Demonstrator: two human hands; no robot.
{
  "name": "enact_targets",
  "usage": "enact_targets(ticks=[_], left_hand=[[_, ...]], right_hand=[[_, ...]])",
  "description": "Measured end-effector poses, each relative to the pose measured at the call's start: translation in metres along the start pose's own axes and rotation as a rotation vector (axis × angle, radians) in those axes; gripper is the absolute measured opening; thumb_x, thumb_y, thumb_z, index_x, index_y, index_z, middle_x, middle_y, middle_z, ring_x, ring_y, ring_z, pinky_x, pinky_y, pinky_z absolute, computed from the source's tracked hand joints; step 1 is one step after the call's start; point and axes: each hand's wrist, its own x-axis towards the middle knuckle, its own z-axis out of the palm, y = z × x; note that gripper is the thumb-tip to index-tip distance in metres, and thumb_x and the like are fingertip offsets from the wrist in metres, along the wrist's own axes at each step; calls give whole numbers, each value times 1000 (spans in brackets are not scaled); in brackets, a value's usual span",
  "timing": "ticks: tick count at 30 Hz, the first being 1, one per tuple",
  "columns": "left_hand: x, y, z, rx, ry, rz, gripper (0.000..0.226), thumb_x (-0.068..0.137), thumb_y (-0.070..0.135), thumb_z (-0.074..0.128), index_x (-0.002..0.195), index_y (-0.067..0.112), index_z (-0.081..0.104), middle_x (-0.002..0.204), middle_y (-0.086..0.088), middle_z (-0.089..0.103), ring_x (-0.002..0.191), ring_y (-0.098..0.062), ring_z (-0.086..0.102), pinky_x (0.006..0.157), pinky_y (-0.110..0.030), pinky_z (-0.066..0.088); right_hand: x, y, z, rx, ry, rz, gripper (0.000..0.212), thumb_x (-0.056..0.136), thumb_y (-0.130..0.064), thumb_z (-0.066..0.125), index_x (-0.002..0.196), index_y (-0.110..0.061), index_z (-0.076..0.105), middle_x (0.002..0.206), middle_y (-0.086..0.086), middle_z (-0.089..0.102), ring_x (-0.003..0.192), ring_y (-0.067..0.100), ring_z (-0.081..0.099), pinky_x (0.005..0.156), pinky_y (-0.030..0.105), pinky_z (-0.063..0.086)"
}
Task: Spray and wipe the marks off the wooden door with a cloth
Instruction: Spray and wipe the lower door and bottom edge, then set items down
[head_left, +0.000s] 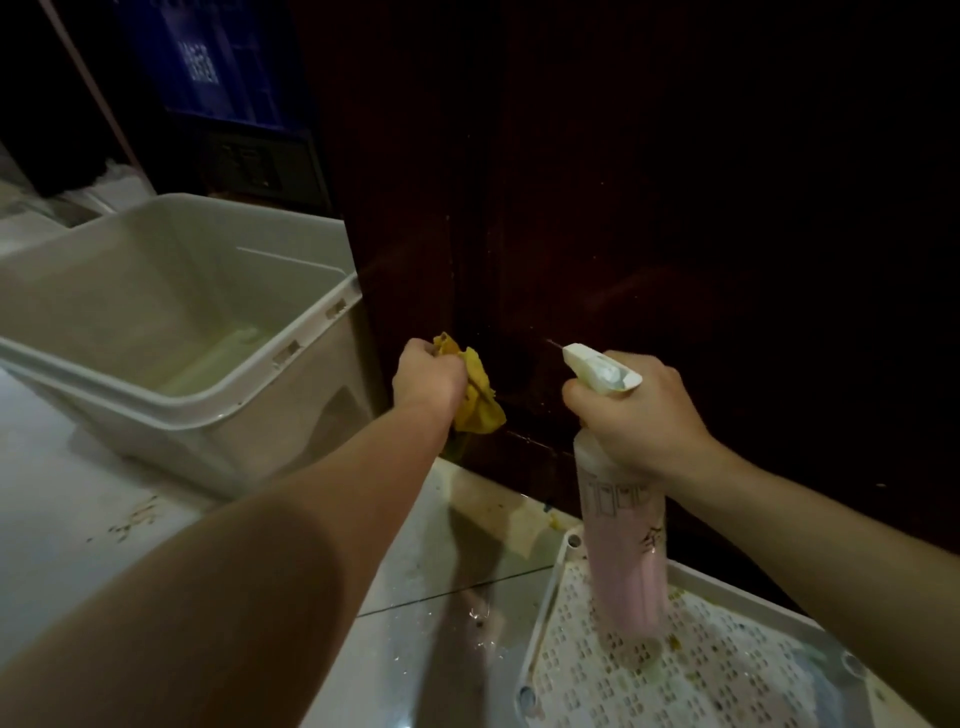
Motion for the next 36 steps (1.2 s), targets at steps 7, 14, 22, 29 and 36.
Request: enact_targets(ticks=[7, 14, 22, 29, 36], left_hand=[[5, 2, 0, -6, 16, 29, 9, 93, 14, 52, 90, 23, 52, 86, -3, 58, 77, -16, 56, 58, -30, 41], [6, -2, 3, 31, -19, 18, 11, 89, 12, 56, 95, 21, 55, 90, -4, 59, 83, -19, 58, 70, -36, 47], [6, -5, 5, 48, -25, 4, 13, 89, 12, 56, 89, 24, 53, 92, -4, 60, 86, -20, 59, 80, -41, 52], [4, -7, 9, 64, -45, -2, 12, 89, 12, 57, 95, 22, 54, 92, -4, 60, 88, -21, 59, 82, -42, 52], [0, -9, 16, 78, -99, -5, 12, 90, 14, 57, 95, 25, 55, 93, -3, 61, 86, -20, 60, 77, -39, 53]], right_hand=[[-3, 10, -9, 173, -189, -35, 12, 83, -31, 68, 85, -21, 64, 78, -4, 63, 70, 11, 60, 63, 33, 49], [-15, 29, 2, -87, -85, 99, 29, 79, -23, 62, 55, -12, 51, 54, -1, 53, 50, 15, 49, 48, 30, 38], [-21, 41, -1, 4, -321, 136, 22, 81, -31, 68, 76, -11, 59, 72, -2, 59, 66, 14, 56, 57, 29, 41], [-27, 47, 5, -45, -146, 129, 33, 78, -21, 63, 51, -21, 44, 52, -6, 47, 50, 12, 45, 49, 29, 35], [-37, 54, 3, -65, -226, 54, 21, 82, -32, 66, 71, -19, 53, 71, -2, 57, 63, 12, 53, 55, 27, 37]])
